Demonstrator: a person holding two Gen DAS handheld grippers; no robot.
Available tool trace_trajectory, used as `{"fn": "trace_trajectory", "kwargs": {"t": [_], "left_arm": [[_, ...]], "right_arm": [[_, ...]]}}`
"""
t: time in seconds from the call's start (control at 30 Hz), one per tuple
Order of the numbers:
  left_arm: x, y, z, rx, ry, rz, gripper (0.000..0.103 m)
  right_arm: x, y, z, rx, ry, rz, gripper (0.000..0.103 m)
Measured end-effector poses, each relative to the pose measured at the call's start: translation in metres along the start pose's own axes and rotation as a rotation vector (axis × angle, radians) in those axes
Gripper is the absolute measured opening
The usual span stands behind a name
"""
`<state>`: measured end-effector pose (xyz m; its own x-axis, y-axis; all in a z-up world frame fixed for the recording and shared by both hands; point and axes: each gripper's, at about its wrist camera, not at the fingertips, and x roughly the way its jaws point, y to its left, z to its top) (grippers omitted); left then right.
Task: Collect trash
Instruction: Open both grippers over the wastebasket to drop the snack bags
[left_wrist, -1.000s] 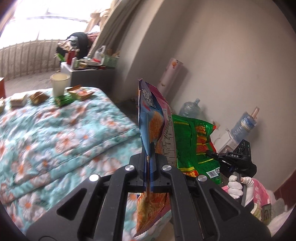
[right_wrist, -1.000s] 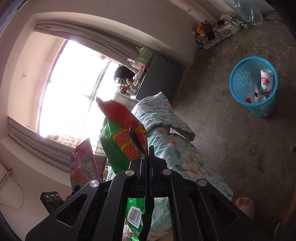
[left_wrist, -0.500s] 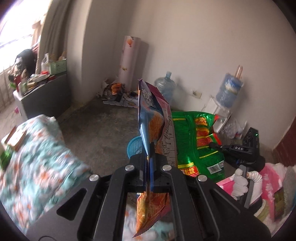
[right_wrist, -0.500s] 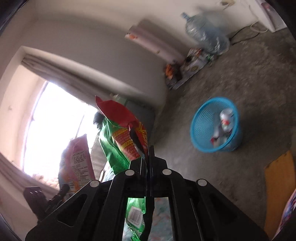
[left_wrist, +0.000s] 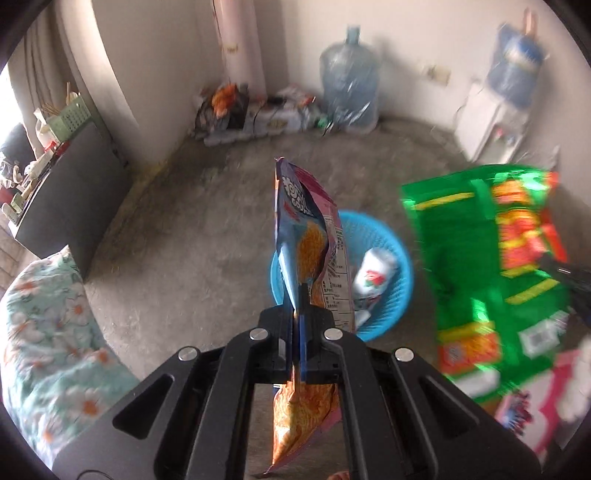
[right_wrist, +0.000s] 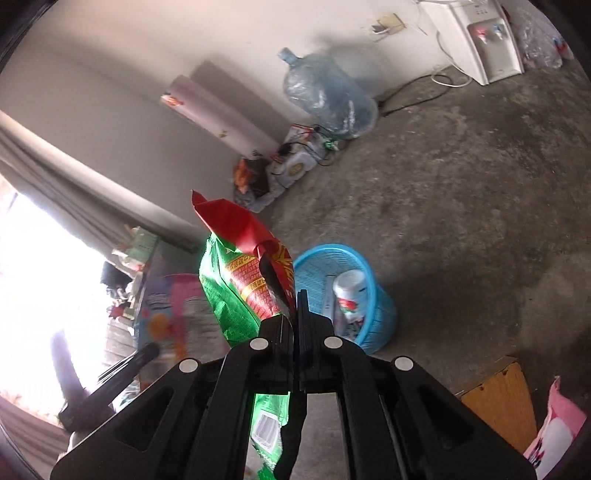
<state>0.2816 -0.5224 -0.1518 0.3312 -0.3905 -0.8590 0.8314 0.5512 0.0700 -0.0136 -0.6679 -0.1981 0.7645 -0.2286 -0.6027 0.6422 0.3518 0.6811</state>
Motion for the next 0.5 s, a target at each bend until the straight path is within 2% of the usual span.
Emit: {"fn": "trace_trajectory", "kwargs": {"t": [0.13,0.2,0.27,0.33,0.4,0.5], "left_arm": [[0.061,-0.011,0.011,-0.01,0.053,0.05,0.005],[0.089,-0.012,0.011,-0.016,0.103,0.065,0.03],[0.107,-0.011,0.008,-0.002,0.136,0.138,0.036],[0.107,-0.004,0.006,-0.038,0.111,0.112,0.037],[0.102,0.005,0.008,-0.058,0.087,0.111,0.044],[0.085,0.015,0.011,-0.061,0.071,0.102,0.044]], "right_arm": [[0.008,-0.021,0.003,0.038,0.012,-0.011,0.002],[0.012,-0.027,0.003,0.055,0.017,-0.019,0.002],[0.015,-0.034,0.003,0.071,0.024,-0.021,0.002],[0.017,-0.038,0.003,0.083,0.026,-0.021,0.002],[0.017,-0.039,0.002,0.09,0.027,-0.023,0.002],[0.022,-0.041,0.0,0.103,0.032,-0.034,0.002]]}}
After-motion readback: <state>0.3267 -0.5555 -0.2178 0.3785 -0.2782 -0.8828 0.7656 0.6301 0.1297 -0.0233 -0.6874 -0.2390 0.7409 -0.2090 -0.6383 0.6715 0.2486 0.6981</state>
